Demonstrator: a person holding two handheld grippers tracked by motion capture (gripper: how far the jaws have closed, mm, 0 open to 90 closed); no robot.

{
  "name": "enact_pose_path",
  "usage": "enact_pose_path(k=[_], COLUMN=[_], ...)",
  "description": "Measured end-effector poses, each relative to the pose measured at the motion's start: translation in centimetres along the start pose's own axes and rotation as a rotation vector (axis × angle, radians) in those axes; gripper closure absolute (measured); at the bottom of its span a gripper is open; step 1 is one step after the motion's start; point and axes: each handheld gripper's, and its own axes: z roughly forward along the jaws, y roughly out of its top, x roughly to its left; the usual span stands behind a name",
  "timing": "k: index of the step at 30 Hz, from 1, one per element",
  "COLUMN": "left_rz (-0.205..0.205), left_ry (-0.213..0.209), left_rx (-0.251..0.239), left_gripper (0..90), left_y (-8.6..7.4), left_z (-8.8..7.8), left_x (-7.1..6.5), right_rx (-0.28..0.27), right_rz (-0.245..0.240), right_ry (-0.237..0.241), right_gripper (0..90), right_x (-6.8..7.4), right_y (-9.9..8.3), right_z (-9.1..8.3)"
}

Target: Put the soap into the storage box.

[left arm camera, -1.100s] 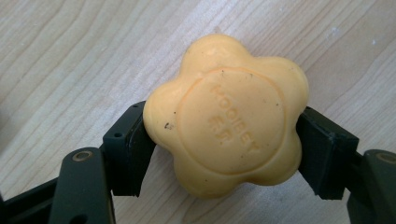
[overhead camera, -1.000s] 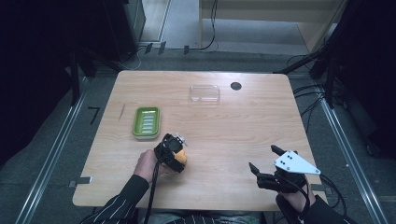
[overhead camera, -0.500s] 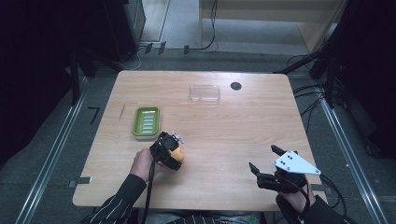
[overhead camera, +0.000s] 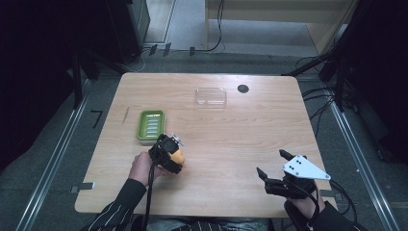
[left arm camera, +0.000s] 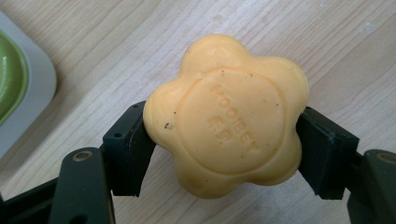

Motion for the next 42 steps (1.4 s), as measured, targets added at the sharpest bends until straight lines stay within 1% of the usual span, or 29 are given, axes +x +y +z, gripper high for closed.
enact_pose_path(k=[1, 3, 7, 10, 12, 16, 23, 24, 27, 37, 42], left_rz=[0.004, -0.003, -0.004, -0.013, -0.010, -0.012, -0.029, -0.034, -0.038, -0.051, -0.059], left_ry=[0.002, 0.002, 0.005, 0.010, 0.009, 0.021, 0.027, 0.035, 0.039, 0.054, 0.056], left_rx=[0.003, -0.005, -0.004, -0.010, -0.012, -0.015, -0.034, -0.043, -0.052, -0.061, -0.066], left_gripper=[28.7, 28.7, 28.7, 28.7, 28.7, 28.7, 28.7, 28.7, 28.7, 28.7, 28.7], left_y=[0.0, -0.2, -0.2, -0.3, -0.3, -0.4, -0.5, -0.6, -0.6, -0.6, -0.6], left_z=[0.0, -0.1, -0.3, -0.4, -0.5, -0.7, -0.9, -1.0, -1.3, -1.4, -1.5], left_x=[0.1, 0.2, 0.4, 0.6, 0.7, 0.9, 1.3, 1.4, 1.6, 2.3, 2.6], right_rx=[0.000, 0.000, 0.000, 0.000, 0.002, 0.000, 0.001, -0.001, -0.002, -0.002, -0.002], right_rz=[-0.001, 0.001, 0.001, 0.000, 0.000, 0.002, 0.000, -0.002, -0.002, -0.002, -0.003], right_ry=[0.000, 0.001, 0.001, 0.002, 0.003, 0.004, 0.006, 0.005, 0.005, 0.005, 0.005], right_gripper=[13.6, 13.6, 13.6, 13.6, 13.6, 13.6, 13.6, 13.6, 13.6, 13.6, 13.6], right_x=[0.0, 0.0, 0.0, 0.0, 0.0, 0.0, 0.0, 0.0, 0.0, 0.1, 0.1], right_y=[0.0, 0.0, 0.0, 0.0, 0.0, 0.0, 0.0, 0.0, 0.0, 0.0, 0.0], right_z=[0.0, 0.0, -0.1, 0.0, 0.0, 0.0, 0.0, 0.0, 0.0, 0.0, 0.0])
